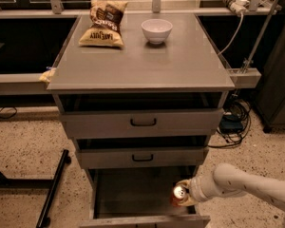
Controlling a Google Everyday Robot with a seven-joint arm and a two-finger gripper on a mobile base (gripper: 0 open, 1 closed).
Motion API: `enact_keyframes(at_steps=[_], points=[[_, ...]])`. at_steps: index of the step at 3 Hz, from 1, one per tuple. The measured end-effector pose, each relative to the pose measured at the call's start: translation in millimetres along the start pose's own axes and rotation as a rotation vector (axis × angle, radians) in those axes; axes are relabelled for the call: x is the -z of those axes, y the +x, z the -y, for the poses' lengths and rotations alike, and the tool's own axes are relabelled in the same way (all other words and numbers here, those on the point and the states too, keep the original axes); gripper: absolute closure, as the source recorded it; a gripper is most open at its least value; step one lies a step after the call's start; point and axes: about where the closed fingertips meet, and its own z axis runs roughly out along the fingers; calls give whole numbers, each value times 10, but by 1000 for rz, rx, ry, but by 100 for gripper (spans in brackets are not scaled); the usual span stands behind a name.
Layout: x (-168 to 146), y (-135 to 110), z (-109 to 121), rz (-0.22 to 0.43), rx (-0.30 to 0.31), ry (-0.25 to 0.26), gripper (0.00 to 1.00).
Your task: Place coke can into bottom drawer
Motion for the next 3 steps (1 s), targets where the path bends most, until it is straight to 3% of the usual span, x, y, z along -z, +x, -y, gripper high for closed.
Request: enact_keyframes(at_steps=[1,2,3], points=[[-561,398,48,41,4,-34,100],[-790,604,120,50,-30,-11,100],[-790,604,120,50,-30,-11,100]])
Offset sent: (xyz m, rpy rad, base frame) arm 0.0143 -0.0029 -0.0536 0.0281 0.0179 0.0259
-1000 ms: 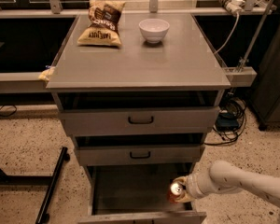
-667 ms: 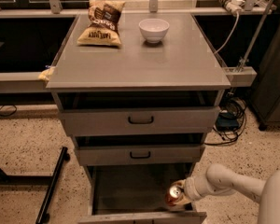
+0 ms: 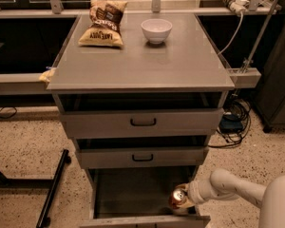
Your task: Place coke can into bottom drawer
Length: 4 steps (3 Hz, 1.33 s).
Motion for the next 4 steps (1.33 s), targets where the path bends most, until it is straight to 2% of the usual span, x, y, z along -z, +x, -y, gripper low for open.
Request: enact_keyframes(at_steps=[2,4], points=[[-253,2,205,17,31,0,100],[-508,111,267,25,28,-14,100]])
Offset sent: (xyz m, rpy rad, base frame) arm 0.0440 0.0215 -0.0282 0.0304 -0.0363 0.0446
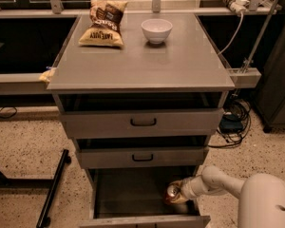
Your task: Place coke can into bottom drawer
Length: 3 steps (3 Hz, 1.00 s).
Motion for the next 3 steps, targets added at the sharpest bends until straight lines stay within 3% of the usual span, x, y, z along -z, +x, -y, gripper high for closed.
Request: enact_keyframes(at_steps=[3], points=[[-293,261,-27,-41,12,-25,100]])
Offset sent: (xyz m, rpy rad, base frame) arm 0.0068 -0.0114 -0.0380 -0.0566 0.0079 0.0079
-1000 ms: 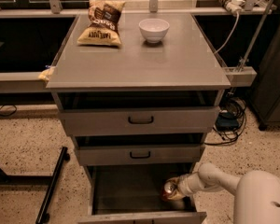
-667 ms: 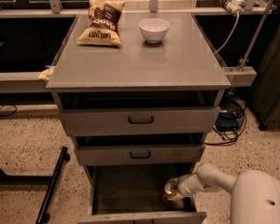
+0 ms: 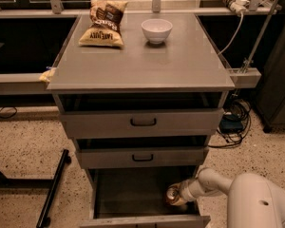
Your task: Place coke can into bottom drawer
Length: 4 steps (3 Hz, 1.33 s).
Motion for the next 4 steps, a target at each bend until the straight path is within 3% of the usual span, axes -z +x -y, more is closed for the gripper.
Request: enact_keyframes(at_steps=[4], points=[[-4,1,0,0,0,0,12]])
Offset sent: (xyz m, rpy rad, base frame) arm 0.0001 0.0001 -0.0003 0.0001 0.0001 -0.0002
